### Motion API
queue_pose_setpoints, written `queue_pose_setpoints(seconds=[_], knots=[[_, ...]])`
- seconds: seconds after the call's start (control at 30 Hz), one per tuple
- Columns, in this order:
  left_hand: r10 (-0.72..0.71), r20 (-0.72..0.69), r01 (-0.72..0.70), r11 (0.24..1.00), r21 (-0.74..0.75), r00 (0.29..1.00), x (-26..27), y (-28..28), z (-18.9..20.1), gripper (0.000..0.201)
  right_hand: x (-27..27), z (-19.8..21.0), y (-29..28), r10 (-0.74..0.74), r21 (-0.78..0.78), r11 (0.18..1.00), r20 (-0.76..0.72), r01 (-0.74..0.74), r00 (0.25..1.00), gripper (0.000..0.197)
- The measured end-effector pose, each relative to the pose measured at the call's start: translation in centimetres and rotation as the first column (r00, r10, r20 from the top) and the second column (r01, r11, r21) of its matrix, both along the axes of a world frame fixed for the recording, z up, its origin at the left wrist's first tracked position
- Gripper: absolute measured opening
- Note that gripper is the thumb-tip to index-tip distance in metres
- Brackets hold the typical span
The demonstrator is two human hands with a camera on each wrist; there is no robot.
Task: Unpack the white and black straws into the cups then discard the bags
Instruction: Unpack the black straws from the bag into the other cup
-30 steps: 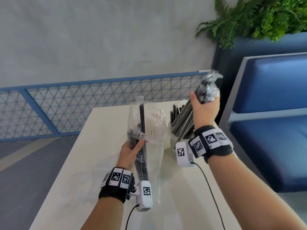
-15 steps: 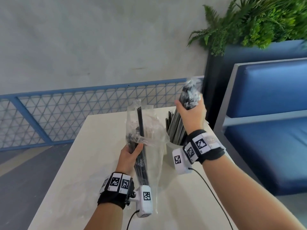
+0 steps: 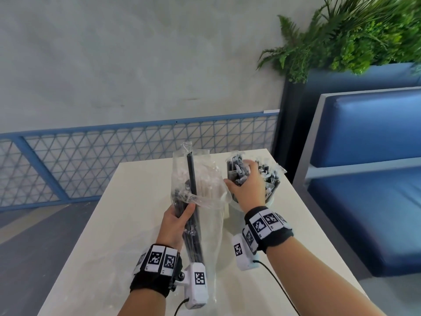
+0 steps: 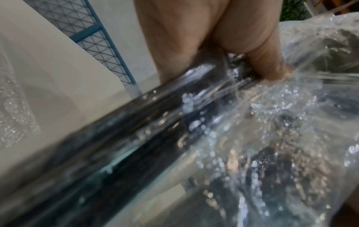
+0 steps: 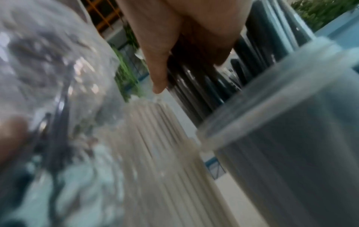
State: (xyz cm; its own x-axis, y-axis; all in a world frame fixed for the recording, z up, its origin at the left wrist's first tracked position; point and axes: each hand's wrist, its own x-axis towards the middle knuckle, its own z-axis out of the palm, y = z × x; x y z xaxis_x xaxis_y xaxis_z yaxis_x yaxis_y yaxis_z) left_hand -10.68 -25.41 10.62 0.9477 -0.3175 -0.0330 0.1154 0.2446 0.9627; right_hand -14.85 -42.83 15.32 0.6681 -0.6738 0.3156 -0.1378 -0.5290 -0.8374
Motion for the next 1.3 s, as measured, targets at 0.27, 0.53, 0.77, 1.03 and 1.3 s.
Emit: queue_pose_setpoints(seconds=[0.27, 0.53, 0.77, 1.03, 1.3], knots=[[0.003, -0.017, -0.004, 1.000, -0.015, 1.000, 0.4, 0.5, -0.5, 0.009, -2.4, -1.3, -2.4, -0.061, -0.017, 0.998, -0.011, 0.060, 0.998, 0.114], [-0.001, -0.023, 0.000, 0.999, -0.033, 1.000, 0.8, 0.6, -0.4, 0.010, -0.4, -0.4, -4.1, -0.028, -0.139, 0.990, -0.008, 0.027, 1.000, 0.045], [-0.008, -0.041, 0.007, 1.000, -0.017, 0.999, 0.9, 0.9, -0.4, 0.012, -3.1, 4.6, 0.5, 0.102, -0.263, 0.965, 0.435, 0.018, 0.895, 0.022], [-0.098, 0.009, 0.098, 0.994, 0.043, 0.995, 0.1, 1.3, 0.1, 0.015, -1.2, 2.4, 5.8, 0.447, -0.182, 0.863, -0.160, -0.472, 0.880, 0.029], [-0.264, -0.112, 0.267, 0.964, 0.012, 0.958, -1.1, 2.4, 0.9, 0.067, -0.2, 1.3, 7.4, 0.497, -0.034, 0.850, -0.276, -0.525, 0.823, 0.062]])
